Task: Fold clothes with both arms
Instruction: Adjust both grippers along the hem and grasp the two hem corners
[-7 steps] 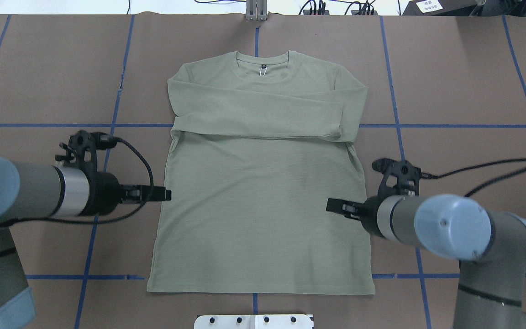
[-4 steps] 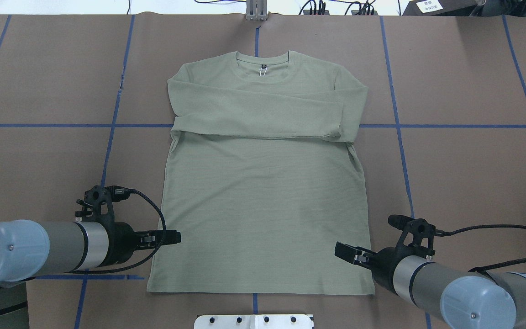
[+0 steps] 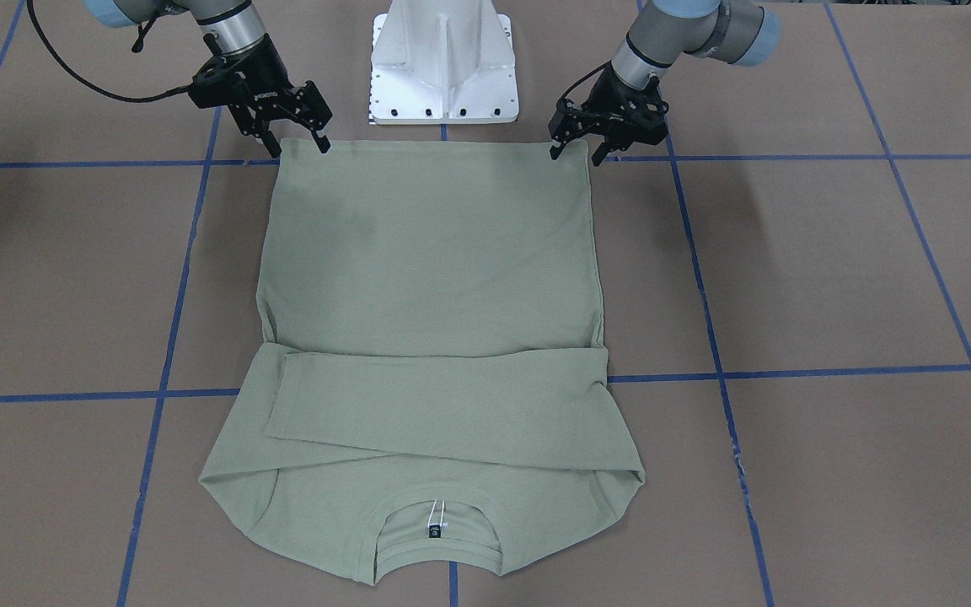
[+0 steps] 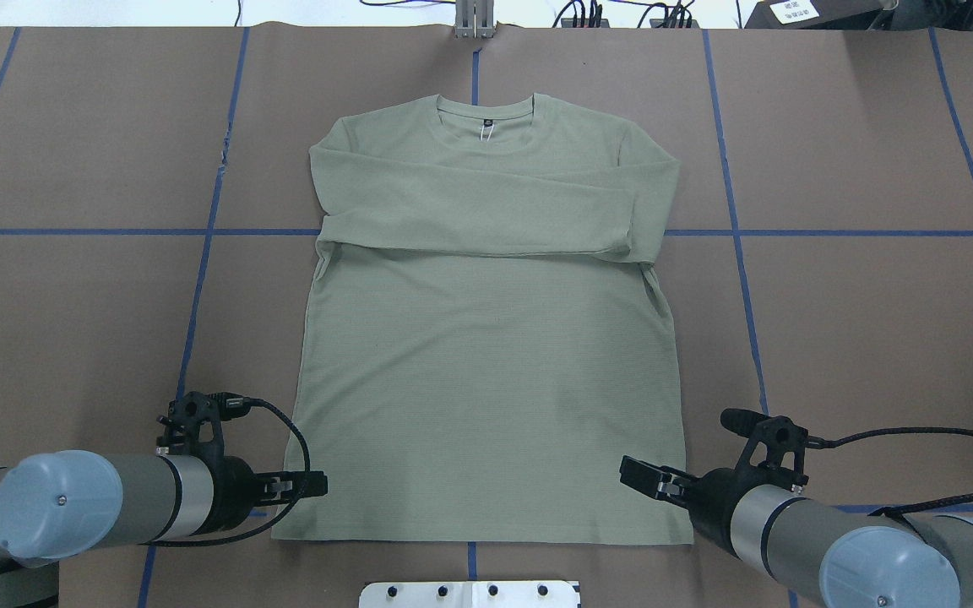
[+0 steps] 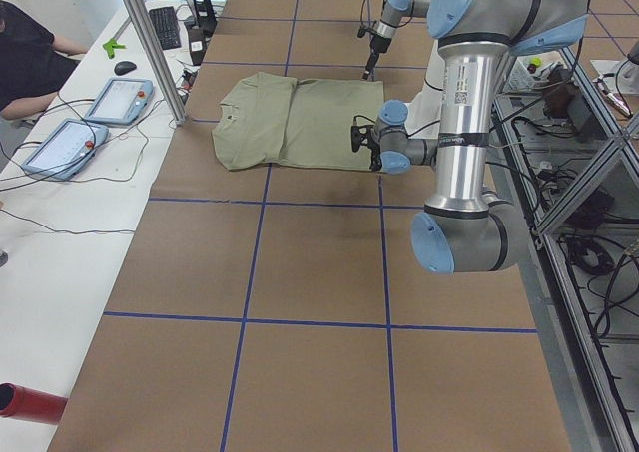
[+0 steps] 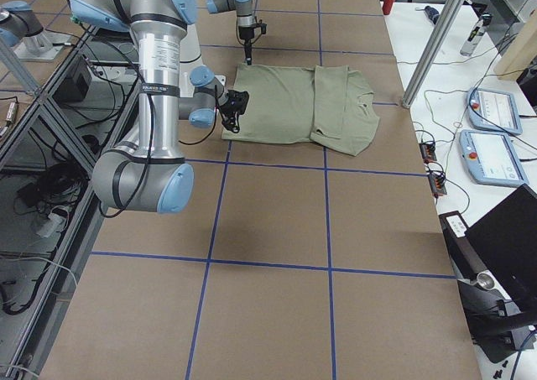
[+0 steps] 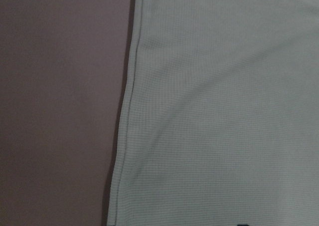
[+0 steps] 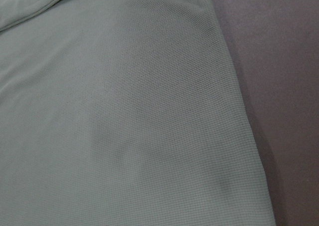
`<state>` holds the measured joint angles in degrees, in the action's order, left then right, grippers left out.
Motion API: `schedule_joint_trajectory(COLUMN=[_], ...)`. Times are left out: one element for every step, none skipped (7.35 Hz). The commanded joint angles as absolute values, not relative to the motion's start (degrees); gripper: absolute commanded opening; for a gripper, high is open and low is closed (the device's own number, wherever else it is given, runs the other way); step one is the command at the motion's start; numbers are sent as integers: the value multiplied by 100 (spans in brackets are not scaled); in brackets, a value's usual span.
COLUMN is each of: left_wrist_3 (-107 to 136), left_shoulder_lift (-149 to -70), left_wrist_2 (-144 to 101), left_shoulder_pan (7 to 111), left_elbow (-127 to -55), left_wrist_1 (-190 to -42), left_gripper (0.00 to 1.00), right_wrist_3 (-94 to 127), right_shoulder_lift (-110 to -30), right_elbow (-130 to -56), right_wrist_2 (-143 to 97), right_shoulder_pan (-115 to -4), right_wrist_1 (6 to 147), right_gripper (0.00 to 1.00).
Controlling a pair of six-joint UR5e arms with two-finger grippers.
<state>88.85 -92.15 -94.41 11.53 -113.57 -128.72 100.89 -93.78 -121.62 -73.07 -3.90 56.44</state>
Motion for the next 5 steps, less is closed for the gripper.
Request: schedule_joint_trajectory(left_wrist_3=[8895,8895,8895,8895,8895], left_shoulder_lift=[-9062,-9070,-9079,-9088,-9088], left_wrist_2=[-9439,-9431,-9431,-9439,-9439], left_shoulder_pan=[1037,994,984,967,958], left_elbow=[-11355,-11355,-11355,-11347,-11347], left_wrist_1=[-12858,-12858,-12858,-12850,-12850], left_gripper=[85,84,71,60,56], right_wrist_3=[10090,10090,10090,10090,10090], right_shoulder_lift=[-9378,-9378,-9378,-9378,-9378], right_elbow=[-12155,-12147,-12146,-12146,-12146], right_wrist_2=[-7260,-7260,-7260,-7260,-7260], right_shoulder_pan=[-387,-387,-387,-387,-387], right_wrist_1=[5643,5643,5643,5634,5634], right_gripper=[100,100,100,100,100])
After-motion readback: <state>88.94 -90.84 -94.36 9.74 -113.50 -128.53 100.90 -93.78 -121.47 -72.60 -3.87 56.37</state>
